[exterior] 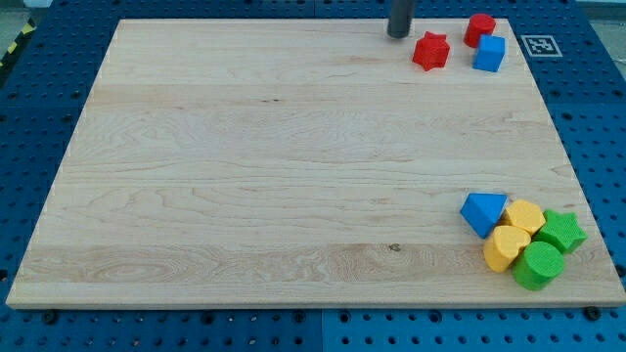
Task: Move the red star to center right
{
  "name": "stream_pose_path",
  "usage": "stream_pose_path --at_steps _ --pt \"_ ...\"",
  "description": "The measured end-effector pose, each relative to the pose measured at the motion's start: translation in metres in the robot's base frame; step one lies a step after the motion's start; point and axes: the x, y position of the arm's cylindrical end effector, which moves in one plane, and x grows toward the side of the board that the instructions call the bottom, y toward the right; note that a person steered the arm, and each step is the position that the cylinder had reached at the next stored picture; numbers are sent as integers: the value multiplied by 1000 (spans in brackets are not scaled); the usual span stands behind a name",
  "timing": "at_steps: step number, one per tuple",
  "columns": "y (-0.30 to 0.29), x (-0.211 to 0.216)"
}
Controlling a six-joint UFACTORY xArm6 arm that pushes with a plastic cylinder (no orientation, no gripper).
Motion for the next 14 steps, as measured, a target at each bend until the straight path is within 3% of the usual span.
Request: stream_pose_path --at_steps 4,7,12,14 --pt "101 65" --pt "67 70" --pt "84 146" --pt "46 141"
